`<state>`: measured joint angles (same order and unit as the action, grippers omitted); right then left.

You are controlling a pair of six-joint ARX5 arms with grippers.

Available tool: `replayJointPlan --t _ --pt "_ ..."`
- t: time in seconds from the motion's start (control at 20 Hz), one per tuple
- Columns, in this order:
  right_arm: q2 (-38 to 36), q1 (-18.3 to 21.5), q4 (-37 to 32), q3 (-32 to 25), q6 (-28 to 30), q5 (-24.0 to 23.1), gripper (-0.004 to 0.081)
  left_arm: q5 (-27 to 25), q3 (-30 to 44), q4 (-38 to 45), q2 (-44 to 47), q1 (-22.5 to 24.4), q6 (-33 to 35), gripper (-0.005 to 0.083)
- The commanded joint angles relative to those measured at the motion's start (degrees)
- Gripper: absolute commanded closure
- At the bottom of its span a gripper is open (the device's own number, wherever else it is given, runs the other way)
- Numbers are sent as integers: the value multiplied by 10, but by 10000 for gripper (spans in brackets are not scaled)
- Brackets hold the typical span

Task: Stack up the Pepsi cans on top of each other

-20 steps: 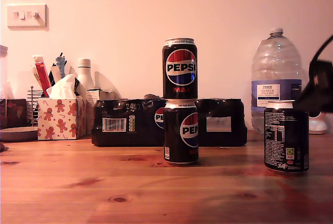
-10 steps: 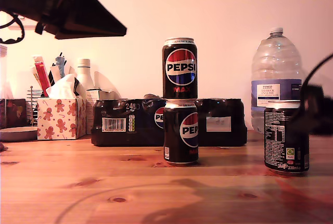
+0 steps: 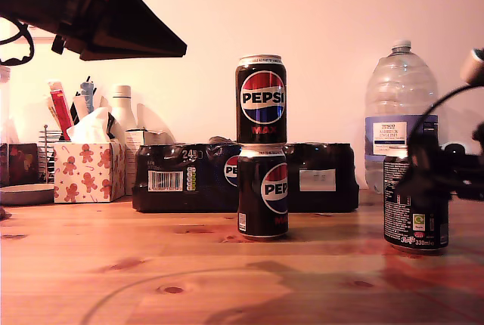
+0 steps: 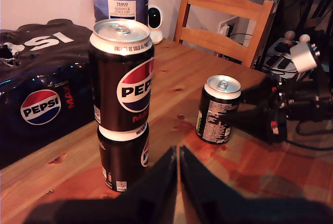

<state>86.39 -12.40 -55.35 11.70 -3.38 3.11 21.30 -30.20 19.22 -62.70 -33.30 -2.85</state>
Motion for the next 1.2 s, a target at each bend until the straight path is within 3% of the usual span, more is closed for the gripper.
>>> replayJointPlan --t 0.0,0.2,0.6,0.9,1.15 --pt "0 0 -2 10 -42 -1 -21 -5 6 0 5 -2 -2 770" --pt "14 0 54 35 -34 -1 -21 -24 6 -28 5 -2 -2 770" --pt "119 0 -33 43 -10 -1 -21 -25 6 -25 5 -2 -2 770" --pt "132 0 -50 60 -1 -1 -16 -23 6 -30 5 -2 -2 770" --pt "132 -3 -40 64 4 -1 141 -23 6 -30 5 -2 -2 770"
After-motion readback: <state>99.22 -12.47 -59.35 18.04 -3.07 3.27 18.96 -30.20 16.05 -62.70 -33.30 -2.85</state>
